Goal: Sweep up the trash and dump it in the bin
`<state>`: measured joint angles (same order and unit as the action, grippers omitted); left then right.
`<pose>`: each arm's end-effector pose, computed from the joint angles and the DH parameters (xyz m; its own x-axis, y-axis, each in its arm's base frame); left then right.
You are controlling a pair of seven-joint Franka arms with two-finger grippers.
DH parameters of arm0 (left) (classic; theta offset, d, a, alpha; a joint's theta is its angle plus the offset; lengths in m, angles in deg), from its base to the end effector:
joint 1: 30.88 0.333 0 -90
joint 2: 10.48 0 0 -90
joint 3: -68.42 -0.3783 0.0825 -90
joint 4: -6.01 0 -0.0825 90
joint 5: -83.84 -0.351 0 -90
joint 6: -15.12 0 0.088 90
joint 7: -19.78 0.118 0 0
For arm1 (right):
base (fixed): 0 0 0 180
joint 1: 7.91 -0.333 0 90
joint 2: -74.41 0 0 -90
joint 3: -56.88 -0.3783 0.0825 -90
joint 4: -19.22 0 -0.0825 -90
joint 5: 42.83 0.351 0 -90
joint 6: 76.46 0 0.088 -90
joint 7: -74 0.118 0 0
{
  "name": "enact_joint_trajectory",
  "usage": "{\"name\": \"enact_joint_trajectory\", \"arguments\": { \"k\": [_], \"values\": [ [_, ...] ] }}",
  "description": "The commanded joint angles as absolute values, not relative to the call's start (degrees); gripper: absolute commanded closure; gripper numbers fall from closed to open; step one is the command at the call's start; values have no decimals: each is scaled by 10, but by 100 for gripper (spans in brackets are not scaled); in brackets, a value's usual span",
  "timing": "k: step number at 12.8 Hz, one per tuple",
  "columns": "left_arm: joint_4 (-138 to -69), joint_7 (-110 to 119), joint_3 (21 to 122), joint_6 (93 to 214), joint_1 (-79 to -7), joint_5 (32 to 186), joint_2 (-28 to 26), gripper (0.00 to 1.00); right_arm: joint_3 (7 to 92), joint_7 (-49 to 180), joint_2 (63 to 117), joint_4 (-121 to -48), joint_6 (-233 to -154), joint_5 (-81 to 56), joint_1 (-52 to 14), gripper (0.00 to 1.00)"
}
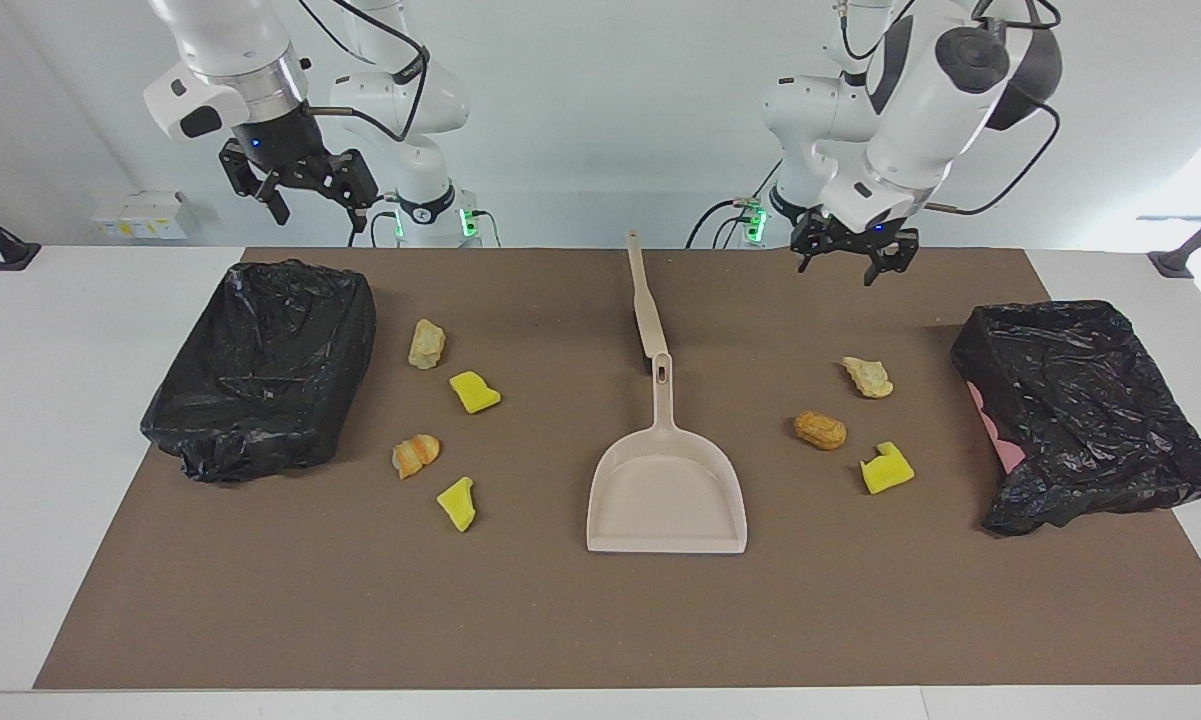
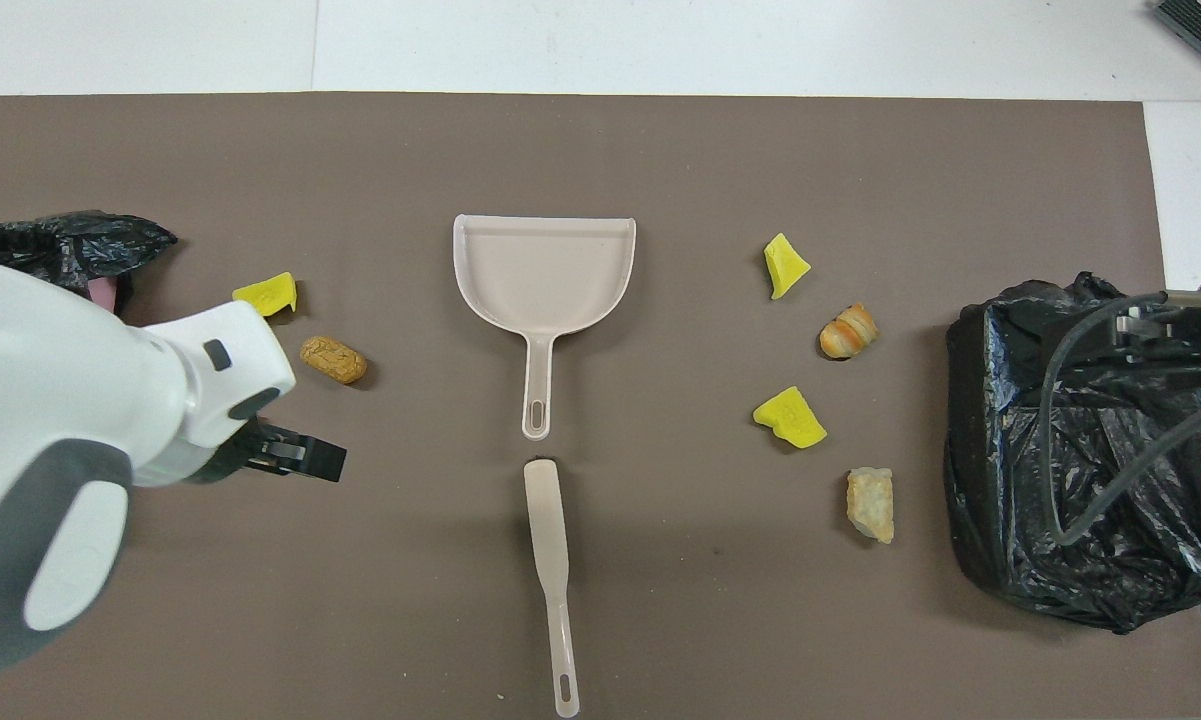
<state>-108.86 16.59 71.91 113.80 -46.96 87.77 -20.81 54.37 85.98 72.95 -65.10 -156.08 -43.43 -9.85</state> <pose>0.4203 -0.1594 0.5853 0.9575 -0.2683 -0.1056 -0.2644 -0.9631 0.0496 0.4906 0.0372 0.7160 0.9897 -0.1331 -0.0529 -0.1320 -0.9910 0.0230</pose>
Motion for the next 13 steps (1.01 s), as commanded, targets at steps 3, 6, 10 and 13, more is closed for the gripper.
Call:
{"name": "enact_joint_trajectory", "arguments": {
  "k": [3,6,10,13],
  "values": [
    [-1192,12,709,1236,-590,880,-238,0,542,850,710,-666,-1571,-422,-91,0],
    [-1247,-101,708,1323,-676,880,-213,0,542,853,712,-676,-1613,-416,-97,0],
    [-1300,-215,709,1461,-761,880,-148,0,527,890,758,-682,-1678,-417,-127,0],
    [-1316,-235,709,1486,-782,880,-140,0,527,918,815,-672,-1704,-420,-168,0]
  ]
}}
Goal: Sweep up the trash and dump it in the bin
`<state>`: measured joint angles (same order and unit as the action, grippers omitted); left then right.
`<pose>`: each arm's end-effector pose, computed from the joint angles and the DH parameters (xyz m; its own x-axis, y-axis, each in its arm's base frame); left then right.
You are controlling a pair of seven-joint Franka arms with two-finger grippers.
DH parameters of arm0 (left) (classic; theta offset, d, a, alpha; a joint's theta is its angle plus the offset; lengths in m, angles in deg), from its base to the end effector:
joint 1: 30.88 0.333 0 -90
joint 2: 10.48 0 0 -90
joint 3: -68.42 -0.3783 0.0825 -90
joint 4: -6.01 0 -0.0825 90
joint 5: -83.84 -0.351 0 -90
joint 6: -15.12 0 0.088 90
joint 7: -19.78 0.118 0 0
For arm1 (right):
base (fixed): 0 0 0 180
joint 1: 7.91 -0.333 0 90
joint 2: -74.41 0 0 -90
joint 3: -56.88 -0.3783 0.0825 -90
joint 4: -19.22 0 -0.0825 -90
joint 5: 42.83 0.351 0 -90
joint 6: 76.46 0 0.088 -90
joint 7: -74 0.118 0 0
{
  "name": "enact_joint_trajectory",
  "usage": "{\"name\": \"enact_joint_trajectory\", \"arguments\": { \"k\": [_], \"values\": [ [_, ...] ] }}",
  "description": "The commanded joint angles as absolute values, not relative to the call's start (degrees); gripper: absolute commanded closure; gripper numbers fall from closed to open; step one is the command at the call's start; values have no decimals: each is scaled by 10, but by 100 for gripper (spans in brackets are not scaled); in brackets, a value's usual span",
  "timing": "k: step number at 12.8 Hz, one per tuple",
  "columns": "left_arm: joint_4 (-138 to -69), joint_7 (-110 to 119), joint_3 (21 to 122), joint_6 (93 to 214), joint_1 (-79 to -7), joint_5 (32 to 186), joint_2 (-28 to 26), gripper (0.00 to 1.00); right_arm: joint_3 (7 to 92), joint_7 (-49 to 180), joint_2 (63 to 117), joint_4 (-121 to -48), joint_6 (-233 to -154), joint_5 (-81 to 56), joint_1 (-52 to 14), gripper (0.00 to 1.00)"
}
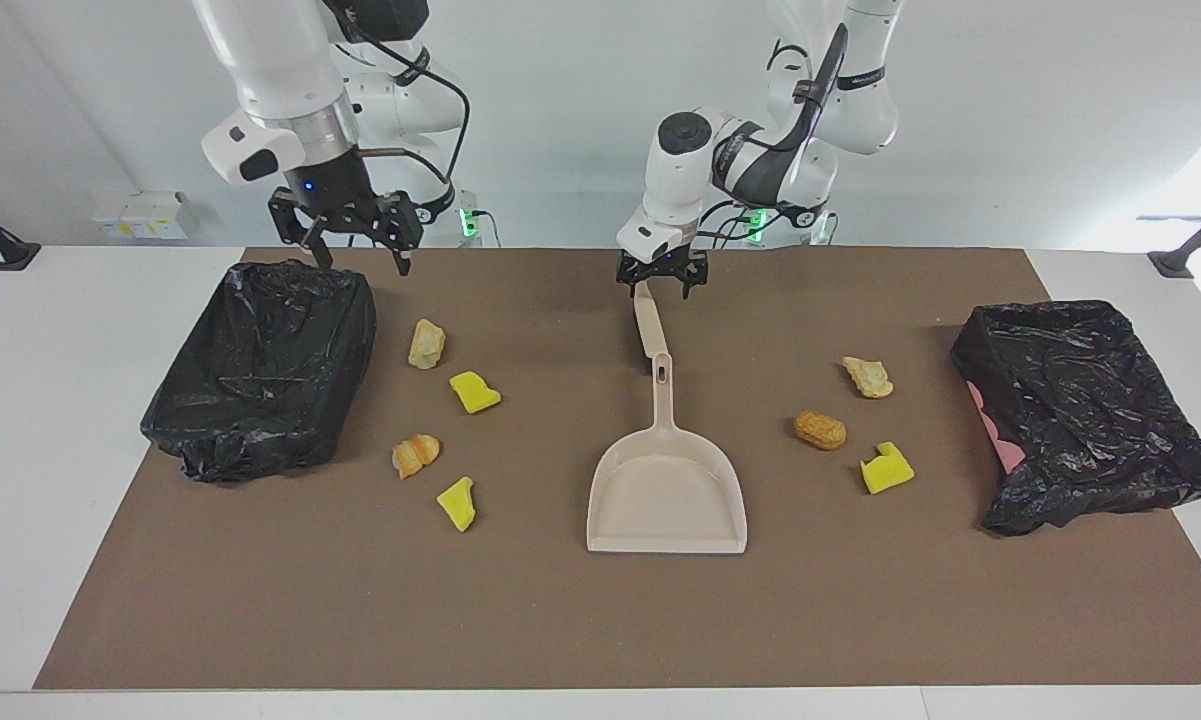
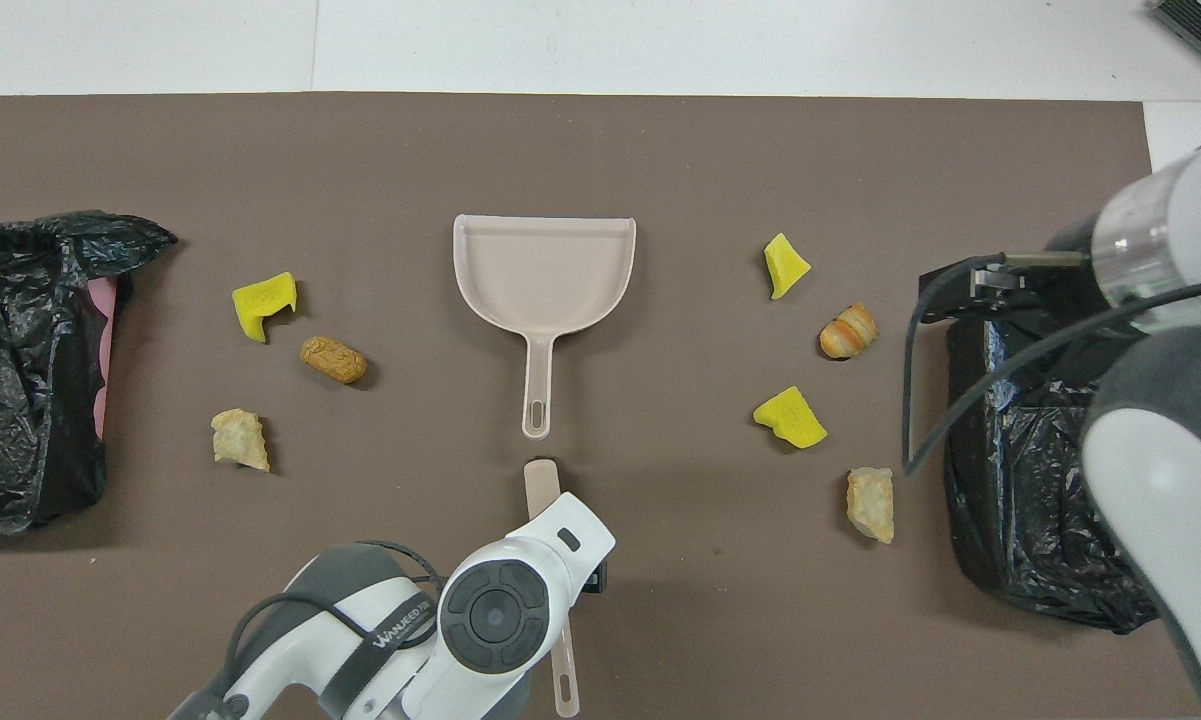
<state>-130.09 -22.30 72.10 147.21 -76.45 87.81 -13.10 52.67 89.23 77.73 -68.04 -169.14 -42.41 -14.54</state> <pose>0.2998 -0.3512 0.4129 0.9957 -0.0782 -0.0505 -0.0774 -0.9968 0.0181 0.5386 0.1025 0.6702 0.9965 -0.0772 0.0325 -0.0766 -0.9968 -0.0208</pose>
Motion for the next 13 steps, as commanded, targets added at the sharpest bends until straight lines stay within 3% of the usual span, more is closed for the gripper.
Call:
{"name": "enact_joint_trajectory", "arguments": {
  "k": [1,7,10,13],
  "values": [
    [-1318,-233,709,1486,-789,880,-140,0,527,949,837,-660,-1725,-420,-190,0],
    [-1325,-315,710,1472,-824,880,-143,0,527,1095,995,-569,-1831,-426,-298,0],
    [-1322,-316,711,1452,-835,880,-146,25,527,1123,1076,-503,-1860,-427,-334,0],
    [-1319,-315,710,1436,-835,880,-147,32,527,1154,1120,-505,-1918,-425,-366,0]
  ]
}}
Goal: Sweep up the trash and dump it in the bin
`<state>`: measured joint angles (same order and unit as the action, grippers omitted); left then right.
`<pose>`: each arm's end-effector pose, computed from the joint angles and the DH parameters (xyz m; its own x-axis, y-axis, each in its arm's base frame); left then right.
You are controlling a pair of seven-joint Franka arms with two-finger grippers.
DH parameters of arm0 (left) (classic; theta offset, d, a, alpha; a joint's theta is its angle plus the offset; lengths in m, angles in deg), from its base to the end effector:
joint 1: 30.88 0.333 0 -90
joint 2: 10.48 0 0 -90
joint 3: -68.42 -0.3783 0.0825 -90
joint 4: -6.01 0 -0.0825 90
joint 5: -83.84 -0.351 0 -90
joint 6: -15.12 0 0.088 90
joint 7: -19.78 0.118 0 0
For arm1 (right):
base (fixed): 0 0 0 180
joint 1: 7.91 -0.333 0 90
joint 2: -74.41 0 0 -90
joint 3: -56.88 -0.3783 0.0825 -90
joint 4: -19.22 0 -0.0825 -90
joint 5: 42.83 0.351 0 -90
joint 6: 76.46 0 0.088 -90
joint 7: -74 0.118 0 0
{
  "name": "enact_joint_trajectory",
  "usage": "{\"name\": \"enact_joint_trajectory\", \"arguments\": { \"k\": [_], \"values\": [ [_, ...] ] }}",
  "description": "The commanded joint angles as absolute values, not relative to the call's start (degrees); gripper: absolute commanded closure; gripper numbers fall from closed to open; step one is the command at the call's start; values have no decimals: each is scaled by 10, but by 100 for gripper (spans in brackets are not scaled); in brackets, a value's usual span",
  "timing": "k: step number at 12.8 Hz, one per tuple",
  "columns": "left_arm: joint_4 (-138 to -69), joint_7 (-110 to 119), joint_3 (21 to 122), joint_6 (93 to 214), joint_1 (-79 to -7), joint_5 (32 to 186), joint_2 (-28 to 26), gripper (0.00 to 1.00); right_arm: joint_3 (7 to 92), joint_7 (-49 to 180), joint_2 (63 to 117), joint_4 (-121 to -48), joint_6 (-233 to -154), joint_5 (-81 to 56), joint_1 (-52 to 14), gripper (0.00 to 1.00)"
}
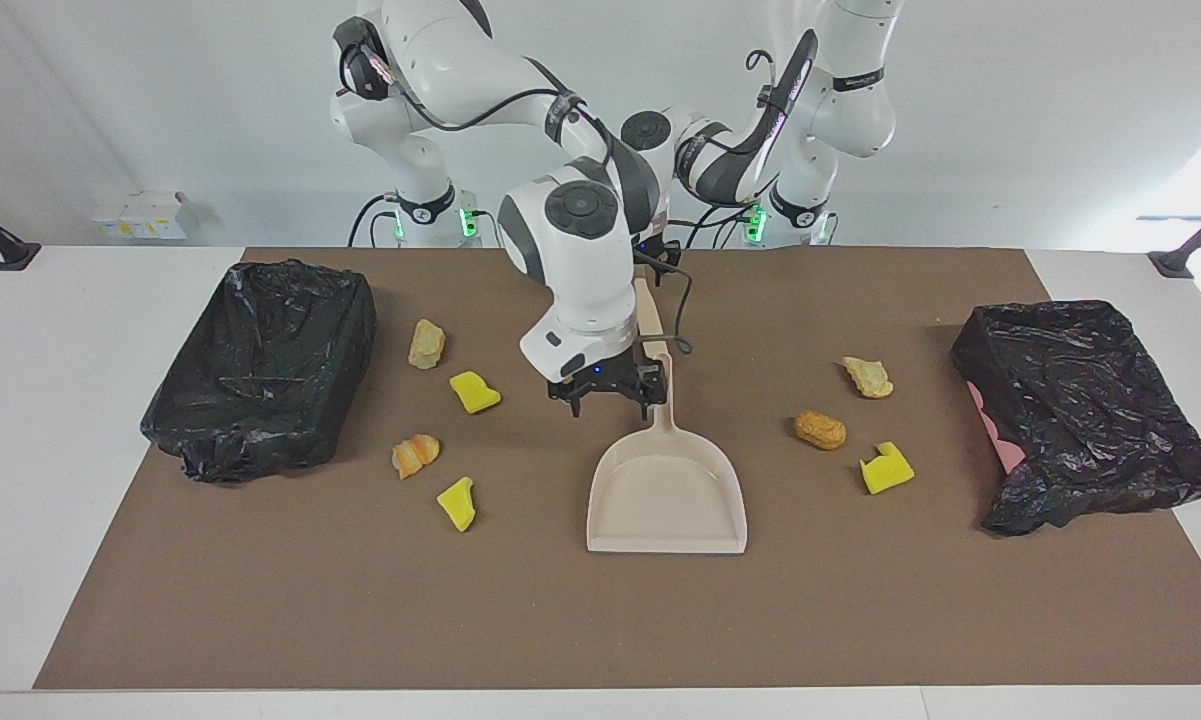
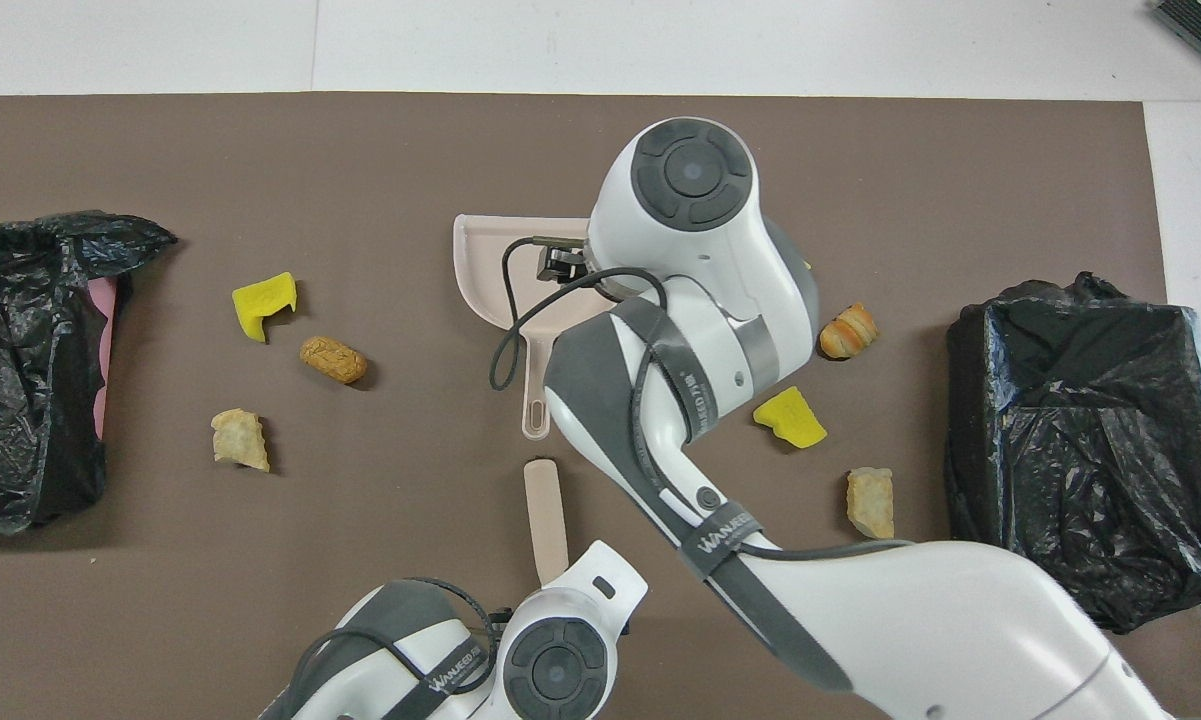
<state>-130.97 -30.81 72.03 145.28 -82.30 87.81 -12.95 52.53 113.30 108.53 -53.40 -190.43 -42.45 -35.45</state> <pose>0.2577 -0.3727 0.4030 0.9960 -0.0292 -0.0849 -0.0319 -0.9990 -0.0298 0.6382 0.3792 0.4727 0.9863 -0.1505 0.0673 -0.1419 -0.9828 -0.1182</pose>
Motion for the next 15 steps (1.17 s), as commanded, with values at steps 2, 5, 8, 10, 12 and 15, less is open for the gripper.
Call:
{"name": "enact_joint_trajectory", "arguments": {
  "k": [2,5,8,10,12,15],
  "values": [
    [-1317,-313,710,1424,-835,880,-149,42,526,1156,1126,-515,-1942,-420,-382,0],
    [-1308,-313,710,1404,-834,880,-151,48,526,1170,1119,-577,-2000,-417,-404,0],
    [-1308,-314,710,1404,-835,880,-151,48,512,1169,1096,-619,-1992,-416,-406,0],
    [-1308,-315,710,1404,-835,880,-150,48,511,1169,1087,-630,-1985,-417,-407,6],
    [-1307,-315,711,1404,-835,880,-150,72,511,1164,1085,-630,-1963,-420,-408,24],
    [-1296,-310,710,1384,-834,880,-158,100,511,1151,1078,-640,-1951,-418,-406,78]
  ]
}}
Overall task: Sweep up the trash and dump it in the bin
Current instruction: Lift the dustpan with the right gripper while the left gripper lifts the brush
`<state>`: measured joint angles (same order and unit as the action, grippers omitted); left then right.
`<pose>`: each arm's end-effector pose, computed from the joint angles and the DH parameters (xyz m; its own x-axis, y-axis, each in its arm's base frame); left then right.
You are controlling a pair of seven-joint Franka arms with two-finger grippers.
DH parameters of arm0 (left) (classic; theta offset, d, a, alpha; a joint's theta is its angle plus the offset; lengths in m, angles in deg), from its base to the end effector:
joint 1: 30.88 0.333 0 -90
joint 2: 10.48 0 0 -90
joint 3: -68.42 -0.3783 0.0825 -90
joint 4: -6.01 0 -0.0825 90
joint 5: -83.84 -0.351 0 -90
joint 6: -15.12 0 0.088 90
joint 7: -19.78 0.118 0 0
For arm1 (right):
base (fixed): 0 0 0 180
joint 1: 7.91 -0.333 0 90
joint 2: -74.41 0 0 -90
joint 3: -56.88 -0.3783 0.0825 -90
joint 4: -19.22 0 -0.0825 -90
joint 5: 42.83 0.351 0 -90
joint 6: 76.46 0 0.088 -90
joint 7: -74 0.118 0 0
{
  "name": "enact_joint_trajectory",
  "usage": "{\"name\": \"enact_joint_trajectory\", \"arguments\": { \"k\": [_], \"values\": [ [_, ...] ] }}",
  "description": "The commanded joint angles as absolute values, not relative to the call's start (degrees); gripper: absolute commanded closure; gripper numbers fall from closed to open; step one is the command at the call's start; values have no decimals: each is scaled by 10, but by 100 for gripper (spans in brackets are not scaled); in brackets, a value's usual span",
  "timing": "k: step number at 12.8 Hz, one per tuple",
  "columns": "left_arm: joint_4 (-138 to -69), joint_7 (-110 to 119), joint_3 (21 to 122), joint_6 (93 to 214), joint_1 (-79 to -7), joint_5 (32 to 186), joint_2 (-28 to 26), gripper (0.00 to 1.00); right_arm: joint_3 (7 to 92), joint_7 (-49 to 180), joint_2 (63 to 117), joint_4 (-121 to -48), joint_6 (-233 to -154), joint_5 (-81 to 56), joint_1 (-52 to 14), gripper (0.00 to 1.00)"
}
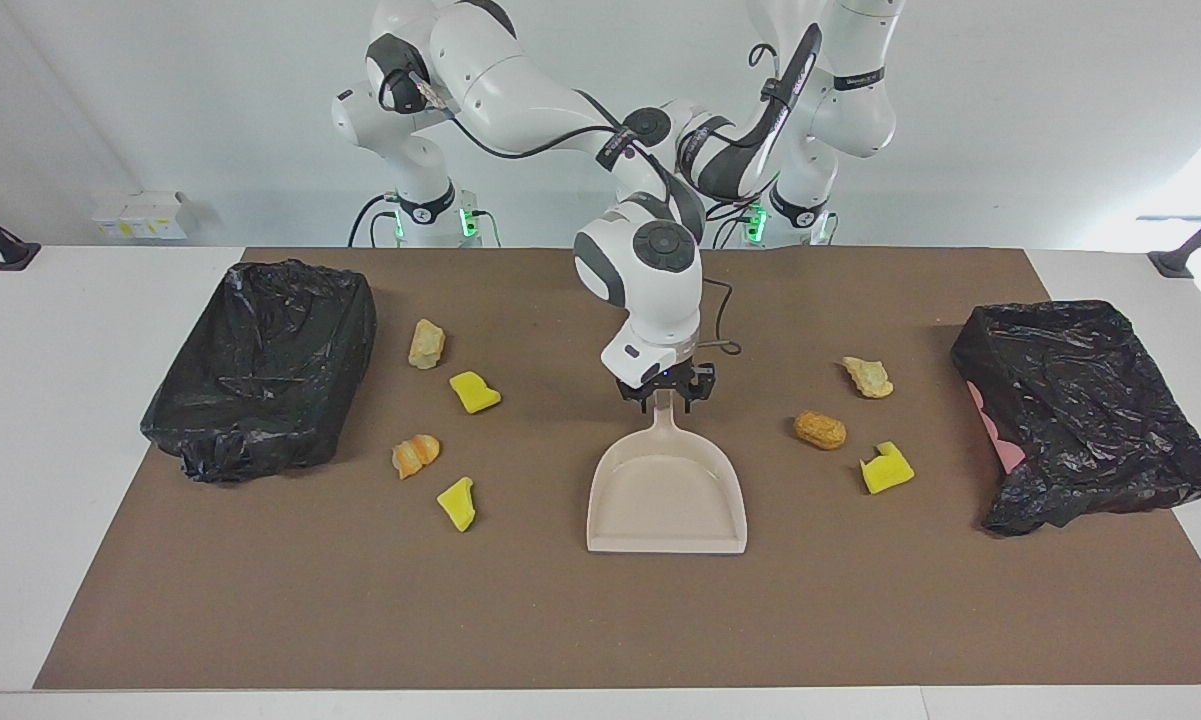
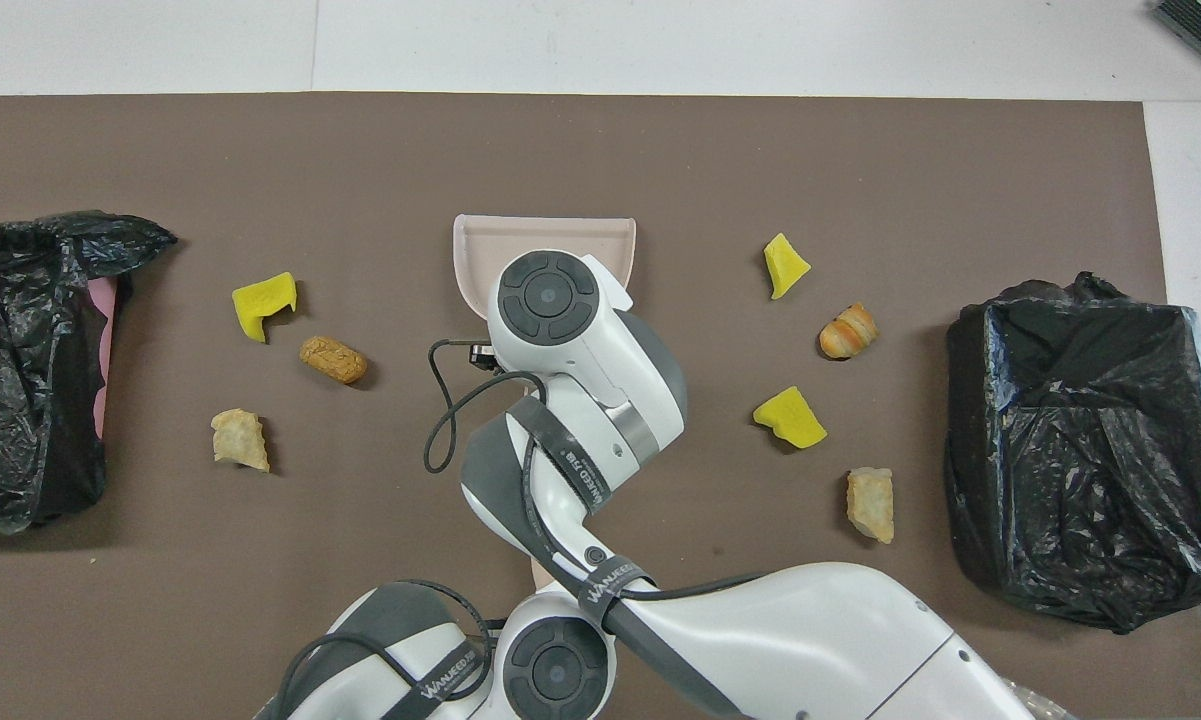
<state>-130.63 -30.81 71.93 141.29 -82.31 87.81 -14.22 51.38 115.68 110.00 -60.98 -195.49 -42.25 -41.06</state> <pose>0.2527 -0.3658 0.4099 0.9934 -0.0277 -0.1111 -0.0347 -0.9975 -0.0616 0.5830 0.4453 0.4029 0.9970 -0.0770 0.0004 -0.0766 -0.9932 -0.0872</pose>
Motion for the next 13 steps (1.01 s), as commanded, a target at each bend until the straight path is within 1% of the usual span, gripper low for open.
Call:
{"name": "enact_joint_trajectory", "arguments": {
  "k": [1,4,5,7,10,13],
  "values": [
    [-1282,-309,709,1366,-829,880,-158,100,511,1135,1072,-652,-1951,-418,-406,100],
    [-1273,-307,704,1324,-826,879,-162,100,511,1025,1070,-659,-1953,-416,-397,100],
    [-1274,-305,703,1293,-825,875,-165,100,512,1020,1071,-657,-1958,-416,-392,100],
    [-1282,-282,704,1269,-804,855,-177,100,512,989,1060,-656,-1949,-421,-375,100],
    [-1283,-215,704,1248,-752,849,-188,100,512,863,1030,-655,-1905,-425,-345,100],
    [-1277,-170,703,1243,-681,808,-200,100,512,665,995,-657,-1826,-427,-309,100]
  ]
}}
